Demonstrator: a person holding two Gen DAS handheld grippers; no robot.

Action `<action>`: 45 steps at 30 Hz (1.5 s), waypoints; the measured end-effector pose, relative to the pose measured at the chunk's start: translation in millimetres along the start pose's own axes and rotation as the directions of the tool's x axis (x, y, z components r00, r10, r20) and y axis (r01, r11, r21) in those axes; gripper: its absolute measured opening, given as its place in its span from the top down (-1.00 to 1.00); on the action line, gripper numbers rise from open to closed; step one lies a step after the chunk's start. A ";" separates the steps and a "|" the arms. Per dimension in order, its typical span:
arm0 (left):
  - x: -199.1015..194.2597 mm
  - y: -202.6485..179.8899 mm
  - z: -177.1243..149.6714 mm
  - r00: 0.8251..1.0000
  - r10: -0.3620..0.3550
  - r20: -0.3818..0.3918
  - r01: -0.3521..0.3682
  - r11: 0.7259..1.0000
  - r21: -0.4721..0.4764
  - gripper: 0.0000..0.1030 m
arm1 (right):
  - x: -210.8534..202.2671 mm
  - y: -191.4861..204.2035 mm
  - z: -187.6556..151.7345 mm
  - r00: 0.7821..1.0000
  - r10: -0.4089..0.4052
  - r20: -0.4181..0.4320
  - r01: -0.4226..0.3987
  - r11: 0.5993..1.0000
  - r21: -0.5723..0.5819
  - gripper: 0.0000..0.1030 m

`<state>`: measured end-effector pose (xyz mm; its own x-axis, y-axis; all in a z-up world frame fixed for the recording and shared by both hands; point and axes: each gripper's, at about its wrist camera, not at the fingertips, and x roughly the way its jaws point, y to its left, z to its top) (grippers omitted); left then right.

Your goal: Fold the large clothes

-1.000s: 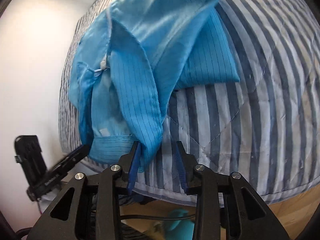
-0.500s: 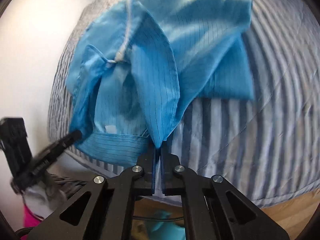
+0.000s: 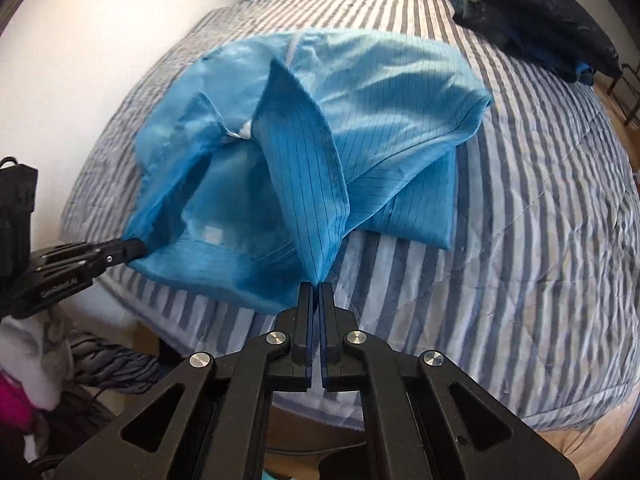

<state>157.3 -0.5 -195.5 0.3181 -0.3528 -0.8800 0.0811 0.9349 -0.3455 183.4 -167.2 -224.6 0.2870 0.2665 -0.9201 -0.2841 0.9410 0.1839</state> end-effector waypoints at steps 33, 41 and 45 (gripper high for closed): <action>-41.6 62.8 100.4 0.987 -0.064 0.150 0.083 0.989 -0.121 0.35 | 25.6 -125.1 57.7 0.937 0.266 0.225 -0.339 0.843 0.418 0.60; -44.9 87.8 129.8 0.986 -0.031 0.163 0.057 0.986 -0.156 0.35 | 31.1 -106.2 51.6 0.938 0.317 0.141 -0.347 0.855 0.385 0.98; -33.0 71.2 144.7 0.989 -0.031 0.146 0.047 0.993 -0.107 0.35 | 33.9 -95.7 50.9 0.953 0.298 0.060 -0.299 0.885 0.356 0.97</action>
<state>289.2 83.3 -143.9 0.4498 -0.3726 -0.8117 -0.0051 0.9077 -0.4195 266.9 -237.6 -255.7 0.2439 0.5469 -0.8009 -0.0119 0.8275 0.5614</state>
